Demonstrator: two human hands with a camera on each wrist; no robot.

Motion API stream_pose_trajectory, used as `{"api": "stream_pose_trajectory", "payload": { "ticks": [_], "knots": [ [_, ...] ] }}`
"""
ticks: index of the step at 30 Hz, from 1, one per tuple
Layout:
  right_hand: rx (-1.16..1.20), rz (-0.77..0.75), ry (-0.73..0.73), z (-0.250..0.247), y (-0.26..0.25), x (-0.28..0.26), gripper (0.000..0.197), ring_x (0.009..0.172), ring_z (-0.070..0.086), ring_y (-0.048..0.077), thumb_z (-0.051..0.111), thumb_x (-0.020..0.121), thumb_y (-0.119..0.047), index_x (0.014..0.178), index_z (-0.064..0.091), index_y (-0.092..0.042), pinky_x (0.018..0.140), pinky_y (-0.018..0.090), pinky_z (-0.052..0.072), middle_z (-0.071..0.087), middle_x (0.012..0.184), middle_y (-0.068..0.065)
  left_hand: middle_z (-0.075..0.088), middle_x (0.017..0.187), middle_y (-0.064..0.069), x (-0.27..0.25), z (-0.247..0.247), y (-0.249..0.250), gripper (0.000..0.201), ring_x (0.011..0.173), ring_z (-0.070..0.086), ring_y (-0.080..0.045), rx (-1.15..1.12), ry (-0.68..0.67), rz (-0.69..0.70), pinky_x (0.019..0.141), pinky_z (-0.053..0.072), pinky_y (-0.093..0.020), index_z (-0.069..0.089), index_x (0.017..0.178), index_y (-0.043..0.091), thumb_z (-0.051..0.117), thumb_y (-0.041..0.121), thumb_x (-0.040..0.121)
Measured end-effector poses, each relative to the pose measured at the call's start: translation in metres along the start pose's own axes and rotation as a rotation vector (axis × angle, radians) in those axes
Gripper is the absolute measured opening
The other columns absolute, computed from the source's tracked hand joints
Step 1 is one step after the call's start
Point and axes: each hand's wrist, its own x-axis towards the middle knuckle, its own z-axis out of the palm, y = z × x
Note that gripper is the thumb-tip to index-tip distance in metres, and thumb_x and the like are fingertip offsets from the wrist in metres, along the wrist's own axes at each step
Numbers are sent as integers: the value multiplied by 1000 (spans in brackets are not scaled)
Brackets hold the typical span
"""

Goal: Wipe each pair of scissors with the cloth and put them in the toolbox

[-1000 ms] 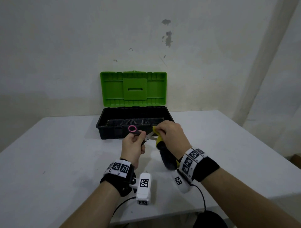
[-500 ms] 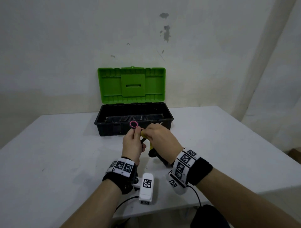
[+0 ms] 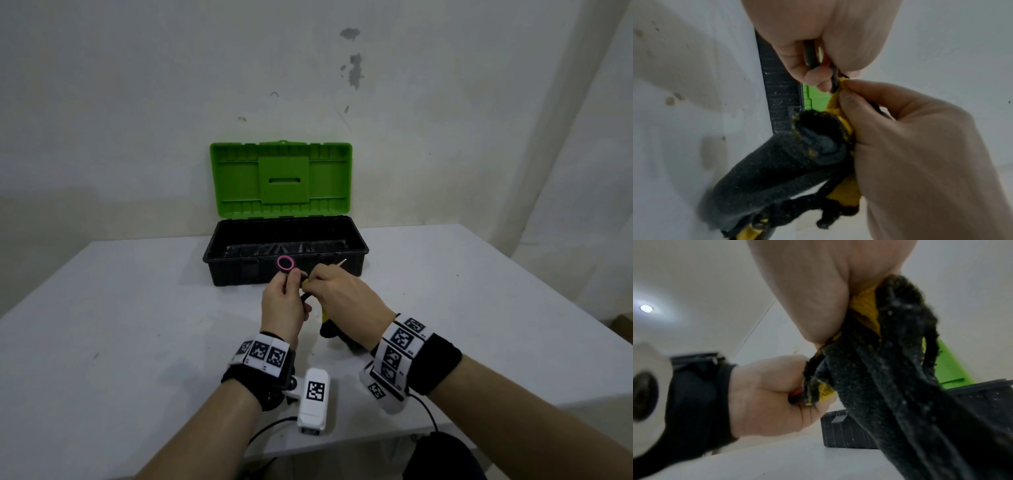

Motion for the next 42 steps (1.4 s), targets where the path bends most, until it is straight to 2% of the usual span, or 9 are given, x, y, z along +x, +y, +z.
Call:
{"api": "stream_pose_trajectory", "payload": {
  "ticks": [4,7,13,17,20,28,36,39,42],
  "knots": [
    [3,-3,37,-1,-2,4,23,85,52,21,62,84,1,102,67,-11,68,35,52,54,99,4,62,75,-8,1,1,2,30,45,47,-12,-17,-21,4,44,39,-28,62,95,6,43,26,105],
    [24,-31,52,4,2,-6,22,84,57,22,67,80,3,98,70,-11,64,29,50,58,98,4,63,82,-4,7,-5,3,28,45,47,-13,-54,30,-20,44,39,-26,63,98,9,42,27,105],
    [90,78,163,3,11,3,21,87,57,20,67,82,0,98,72,-11,71,31,52,60,97,4,64,85,-2,3,-1,3,28,44,47,-11,-52,7,-20,44,39,-25,62,100,9,41,26,106],
    [111,34,163,14,3,-8,21,86,60,22,67,82,0,100,72,-10,73,29,52,64,96,5,63,87,-4,8,-3,3,27,44,47,-11,-86,48,-42,45,39,-26,63,97,12,42,27,106],
    [109,27,214,7,1,-5,21,85,58,19,68,82,0,100,72,-10,72,21,45,64,94,4,63,85,-4,8,-3,4,28,43,47,-12,-51,31,-13,44,39,-26,62,98,8,41,26,106],
    [91,206,204,3,28,4,15,89,60,23,63,87,-4,98,72,-9,73,32,51,62,98,5,58,81,-1,8,-2,2,27,43,46,-10,-61,29,-22,43,37,-24,63,96,10,42,25,106],
    [76,85,150,11,17,-7,11,79,60,26,68,82,-1,89,74,-8,66,36,54,64,89,7,58,81,-2,13,-6,2,28,43,47,-11,-46,61,-12,44,38,-25,63,93,12,41,25,106],
    [100,56,185,6,12,-3,19,85,59,21,67,83,-3,99,73,-12,70,29,52,64,93,4,62,83,-5,11,-1,2,28,42,47,-11,-32,27,0,43,38,-25,62,94,11,41,25,106],
    [118,49,211,8,11,-2,26,84,58,21,68,82,0,104,72,-12,69,30,52,63,91,4,62,81,-4,10,6,4,27,41,47,-10,-39,16,4,43,38,-26,61,95,11,41,24,106]
  ]
}}
